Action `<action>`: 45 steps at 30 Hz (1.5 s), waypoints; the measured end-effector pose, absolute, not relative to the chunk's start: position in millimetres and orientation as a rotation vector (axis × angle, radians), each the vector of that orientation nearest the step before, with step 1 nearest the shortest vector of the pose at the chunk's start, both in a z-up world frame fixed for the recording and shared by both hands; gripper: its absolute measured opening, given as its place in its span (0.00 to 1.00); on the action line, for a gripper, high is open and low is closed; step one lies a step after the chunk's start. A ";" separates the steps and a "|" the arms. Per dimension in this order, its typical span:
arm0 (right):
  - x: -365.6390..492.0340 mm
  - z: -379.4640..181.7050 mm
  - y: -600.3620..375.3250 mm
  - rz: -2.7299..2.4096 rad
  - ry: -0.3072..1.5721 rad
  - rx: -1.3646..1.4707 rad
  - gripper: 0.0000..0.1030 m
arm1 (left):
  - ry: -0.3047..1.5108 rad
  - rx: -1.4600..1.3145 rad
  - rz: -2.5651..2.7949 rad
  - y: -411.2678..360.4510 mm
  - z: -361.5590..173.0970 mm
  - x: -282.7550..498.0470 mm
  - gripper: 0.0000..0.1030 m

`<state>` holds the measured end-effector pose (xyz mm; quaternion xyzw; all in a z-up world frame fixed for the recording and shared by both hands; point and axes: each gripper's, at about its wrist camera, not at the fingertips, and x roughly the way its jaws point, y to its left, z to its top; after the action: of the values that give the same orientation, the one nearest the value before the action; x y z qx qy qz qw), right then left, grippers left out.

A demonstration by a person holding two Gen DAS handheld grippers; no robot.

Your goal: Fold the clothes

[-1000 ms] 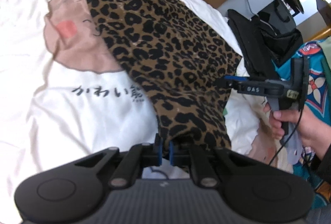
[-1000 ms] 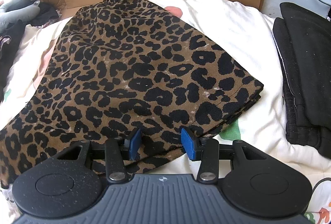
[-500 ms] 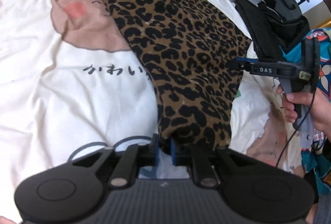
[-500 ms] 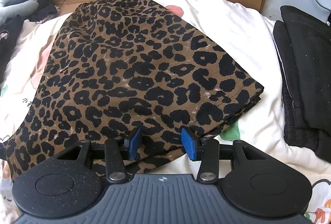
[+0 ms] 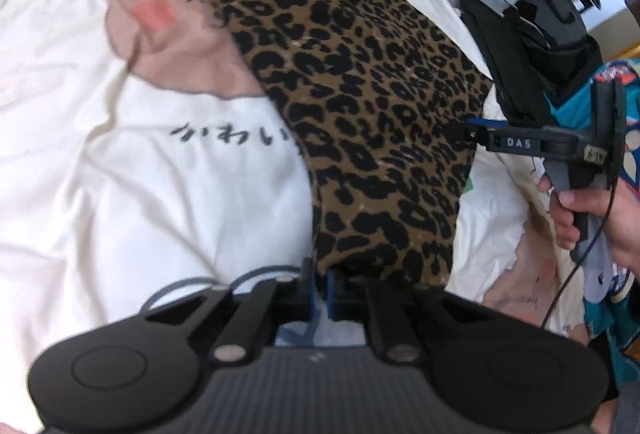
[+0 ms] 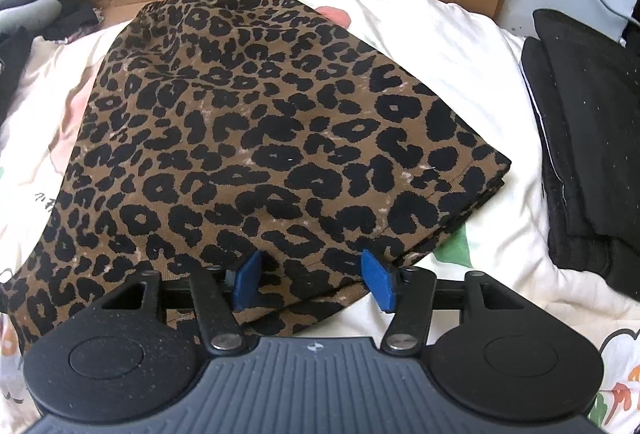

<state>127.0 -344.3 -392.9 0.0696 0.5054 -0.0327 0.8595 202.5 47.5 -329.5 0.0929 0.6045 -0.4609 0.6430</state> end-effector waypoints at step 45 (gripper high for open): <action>88.8 -368.8 -255.0 0.318 1.086 0.153 0.43 | 1.589 -0.283 -0.759 54.1 -345.8 201.2 0.49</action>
<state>88.8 -255.0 -368.8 0.0723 0.5140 0.1507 0.8414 201.2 54.1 -345.8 -0.1236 0.6932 -0.3313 0.6280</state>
